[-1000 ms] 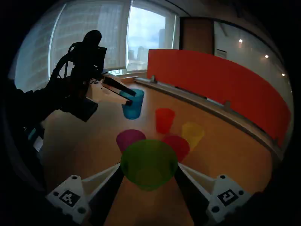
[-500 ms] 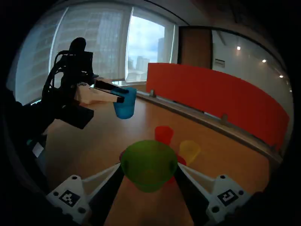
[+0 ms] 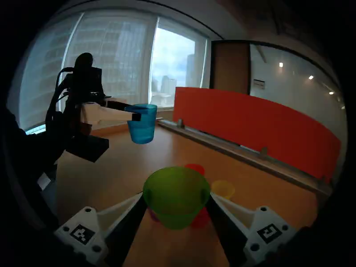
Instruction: Pour water
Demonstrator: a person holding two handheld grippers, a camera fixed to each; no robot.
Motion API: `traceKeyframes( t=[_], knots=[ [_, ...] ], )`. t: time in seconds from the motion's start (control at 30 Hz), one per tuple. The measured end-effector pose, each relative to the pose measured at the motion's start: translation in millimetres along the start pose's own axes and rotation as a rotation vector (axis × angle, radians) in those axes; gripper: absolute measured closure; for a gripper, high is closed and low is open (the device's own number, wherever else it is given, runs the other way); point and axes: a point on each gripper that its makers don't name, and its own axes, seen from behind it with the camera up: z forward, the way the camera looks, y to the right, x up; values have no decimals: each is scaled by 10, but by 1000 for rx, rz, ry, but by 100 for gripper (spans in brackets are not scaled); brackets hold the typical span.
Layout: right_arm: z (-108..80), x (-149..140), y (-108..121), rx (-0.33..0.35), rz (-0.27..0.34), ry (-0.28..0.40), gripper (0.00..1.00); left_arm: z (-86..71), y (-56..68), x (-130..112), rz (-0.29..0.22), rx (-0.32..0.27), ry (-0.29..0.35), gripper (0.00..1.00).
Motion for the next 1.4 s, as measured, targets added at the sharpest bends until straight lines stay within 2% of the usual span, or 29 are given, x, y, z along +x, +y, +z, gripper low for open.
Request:
traceKeyframes(
  t=[0.2,0.6,0.9,1.4],
  knots=[
    [2,53,-26,7,6,23,9,-47,1,45,-17,0,12,13],
    [25,186,-18,-1,9,99,9,-78,21,96,-14,-5,16,13],
    [64,270,-13,1,22,149,9,-89,47,121,4,-13,18,13],
    [114,343,-38,14,27,162,9,-97,28,173,63,-9,37,13]
  ],
)
